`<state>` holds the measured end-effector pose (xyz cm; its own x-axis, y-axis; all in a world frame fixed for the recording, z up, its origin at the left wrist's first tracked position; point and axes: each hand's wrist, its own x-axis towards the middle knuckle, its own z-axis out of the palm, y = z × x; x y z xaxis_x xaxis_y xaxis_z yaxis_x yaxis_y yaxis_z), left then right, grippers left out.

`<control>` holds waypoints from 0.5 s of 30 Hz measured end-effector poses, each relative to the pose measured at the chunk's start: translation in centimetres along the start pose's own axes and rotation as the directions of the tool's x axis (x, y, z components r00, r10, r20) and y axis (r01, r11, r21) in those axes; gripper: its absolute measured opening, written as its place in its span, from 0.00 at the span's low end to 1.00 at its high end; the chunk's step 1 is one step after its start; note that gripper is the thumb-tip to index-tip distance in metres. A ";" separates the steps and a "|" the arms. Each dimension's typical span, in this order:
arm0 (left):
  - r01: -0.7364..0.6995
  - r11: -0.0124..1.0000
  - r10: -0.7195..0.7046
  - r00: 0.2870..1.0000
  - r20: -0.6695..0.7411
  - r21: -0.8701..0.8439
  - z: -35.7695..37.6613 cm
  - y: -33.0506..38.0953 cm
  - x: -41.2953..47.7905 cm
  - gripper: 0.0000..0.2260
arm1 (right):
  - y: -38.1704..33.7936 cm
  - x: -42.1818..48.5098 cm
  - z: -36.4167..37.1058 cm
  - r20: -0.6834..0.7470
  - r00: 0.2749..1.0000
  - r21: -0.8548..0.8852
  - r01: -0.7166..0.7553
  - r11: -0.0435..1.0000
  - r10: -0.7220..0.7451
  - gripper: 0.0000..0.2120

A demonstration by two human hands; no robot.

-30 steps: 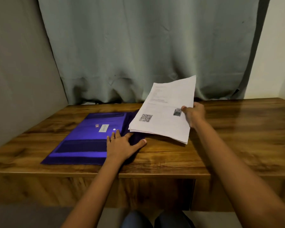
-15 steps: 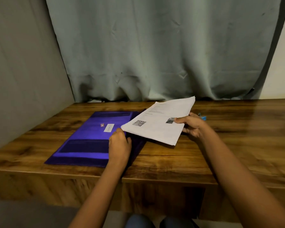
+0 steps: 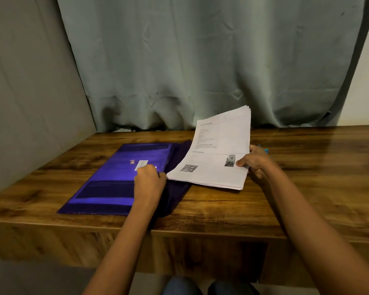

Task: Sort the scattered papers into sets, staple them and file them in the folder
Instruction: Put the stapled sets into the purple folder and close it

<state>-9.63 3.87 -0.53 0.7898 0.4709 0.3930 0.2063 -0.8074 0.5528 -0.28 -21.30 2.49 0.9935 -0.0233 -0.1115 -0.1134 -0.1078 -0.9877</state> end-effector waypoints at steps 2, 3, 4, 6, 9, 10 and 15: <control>-0.008 1.000 0.008 1.000 -0.012 -0.021 0.0 -0.2 0.2 0.11 | 0.2 0.2 0.1 -0.007 1.000 -0.002 -0.016 1.000 0.016 0.28; -0.013 1.000 0.012 1.000 -0.022 -0.023 -0.1 -0.3 0.3 0.11 | 0.4 0.3 0.1 -0.014 0.999 0.004 -0.029 1.000 0.029 0.28; -0.015 1.000 0.015 0.999 -0.034 -0.022 -0.1 -0.4 0.4 0.12 | 0.5 0.4 0.1 -0.021 0.999 0.012 -0.041 0.999 0.041 0.28; -0.018 0.999 0.016 0.998 -0.065 -0.036 -0.3 -0.6 0.6 0.11 | 0.6 0.4 0.1 -0.028 0.997 0.020 -0.070 0.997 0.071 0.28; 0.002 0.993 -0.013 0.995 -0.094 -0.114 -0.6 -0.8 0.6 0.10 | 0.6 0.3 0.0 -0.036 0.994 0.028 -0.099 0.995 0.100 0.26; 0.009 0.992 -0.021 0.995 -0.097 -0.128 -0.8 -0.8 0.5 0.10 | 0.6 0.2 0.0 -0.041 0.994 0.031 -0.105 0.994 0.106 0.25; -0.005 0.991 -0.012 0.991 -0.131 -0.131 -0.9 -0.8 0.1 0.10 | 0.7 0.1 0.1 -0.046 0.992 0.049 -0.119 0.992 0.122 0.25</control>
<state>-10.24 4.89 -0.24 0.7050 0.5232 0.4788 0.1248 -0.7561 0.6424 -0.26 -21.25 1.76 0.9708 -0.0817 -0.2257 -0.2305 -0.0554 -0.9715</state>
